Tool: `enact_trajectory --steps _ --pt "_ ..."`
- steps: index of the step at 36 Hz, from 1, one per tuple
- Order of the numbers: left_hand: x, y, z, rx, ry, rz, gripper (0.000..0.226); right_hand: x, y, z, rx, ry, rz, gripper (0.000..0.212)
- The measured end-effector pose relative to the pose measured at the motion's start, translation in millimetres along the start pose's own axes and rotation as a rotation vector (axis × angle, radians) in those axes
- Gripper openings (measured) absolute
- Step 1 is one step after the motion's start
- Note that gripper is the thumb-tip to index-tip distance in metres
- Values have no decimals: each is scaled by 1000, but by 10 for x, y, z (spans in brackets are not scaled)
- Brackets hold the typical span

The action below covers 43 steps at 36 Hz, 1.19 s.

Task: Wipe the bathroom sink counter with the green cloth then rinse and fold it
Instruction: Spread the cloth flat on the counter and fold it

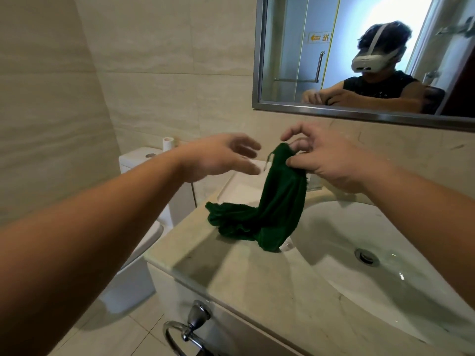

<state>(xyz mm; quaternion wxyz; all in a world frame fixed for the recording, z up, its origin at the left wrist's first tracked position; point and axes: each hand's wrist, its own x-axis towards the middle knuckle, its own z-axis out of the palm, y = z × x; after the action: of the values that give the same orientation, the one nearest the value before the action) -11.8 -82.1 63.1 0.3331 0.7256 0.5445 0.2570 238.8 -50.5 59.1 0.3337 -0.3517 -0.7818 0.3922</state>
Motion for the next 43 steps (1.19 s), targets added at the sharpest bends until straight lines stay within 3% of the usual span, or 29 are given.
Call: enact_trajectory --steps 2,5,10,14,17,24,31,38,43 --pt "48 110 98 -128 -52 64 62 11 -49 67 19 -30 -4 45" --pt "96 206 160 -214 6 129 36 11 -91 119 38 -3 -18 42" --pt "91 309 131 -167 198 168 17 -14 -70 140 -31 79 -18 30" --pt "57 355 131 -185 215 207 5 -20 17 205 -105 53 33 28" --pt "34 353 151 -217 206 213 3 -43 74 286 -274 -8 64 38" --pt "17 244 102 -387 191 193 10 -193 365 459 -437 -178 238 24" --pt "-11 127 -178 -596 434 208 17 -307 572 369 -466 -207 326 20" --pt "-79 -27 -505 -632 487 198 21 -308 374 -6 -18 -128 305 15" --pt "-182 -190 -612 -453 166 44 4 -225 188 -301 224 -42 243 25"
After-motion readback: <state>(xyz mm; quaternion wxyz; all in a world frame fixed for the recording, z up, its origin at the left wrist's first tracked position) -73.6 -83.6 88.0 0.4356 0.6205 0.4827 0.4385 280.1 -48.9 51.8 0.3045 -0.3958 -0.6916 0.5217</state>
